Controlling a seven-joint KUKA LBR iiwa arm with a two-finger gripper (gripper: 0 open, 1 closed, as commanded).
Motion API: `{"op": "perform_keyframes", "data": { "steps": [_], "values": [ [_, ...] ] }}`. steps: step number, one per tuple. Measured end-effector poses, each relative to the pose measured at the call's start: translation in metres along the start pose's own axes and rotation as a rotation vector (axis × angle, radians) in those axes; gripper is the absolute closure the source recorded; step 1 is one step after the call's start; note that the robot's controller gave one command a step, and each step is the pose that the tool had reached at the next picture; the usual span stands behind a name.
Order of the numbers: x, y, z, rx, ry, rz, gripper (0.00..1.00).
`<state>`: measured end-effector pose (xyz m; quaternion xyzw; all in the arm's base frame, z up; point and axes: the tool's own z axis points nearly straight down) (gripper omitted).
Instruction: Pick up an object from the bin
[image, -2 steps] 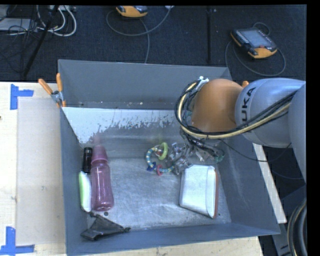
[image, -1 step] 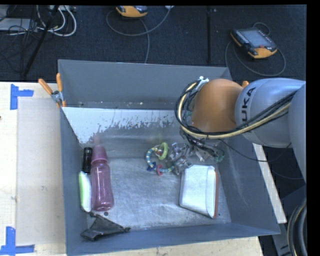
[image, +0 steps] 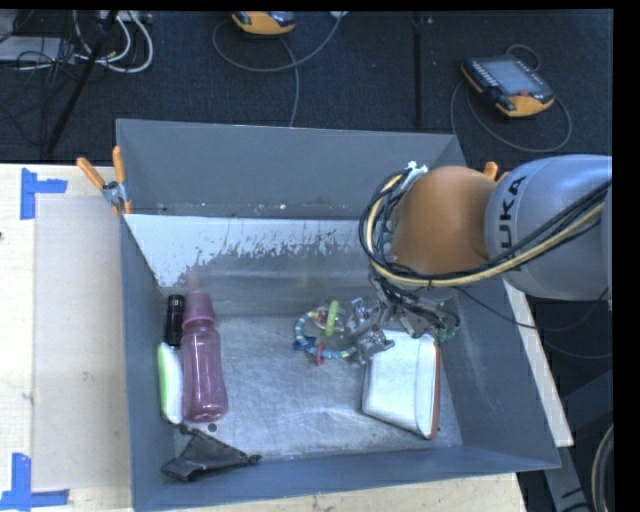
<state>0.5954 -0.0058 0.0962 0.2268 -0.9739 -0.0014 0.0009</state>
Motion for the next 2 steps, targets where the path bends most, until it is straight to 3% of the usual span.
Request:
{"op": "perform_keyframes", "data": {
  "steps": [1, 2],
  "values": [
    [-0.004, -0.003, -0.060, 0.000, 0.002, -0.023, 1.00],
    [0.020, 0.001, -0.094, 0.002, -0.001, -0.035, 1.00]
  ]
}}
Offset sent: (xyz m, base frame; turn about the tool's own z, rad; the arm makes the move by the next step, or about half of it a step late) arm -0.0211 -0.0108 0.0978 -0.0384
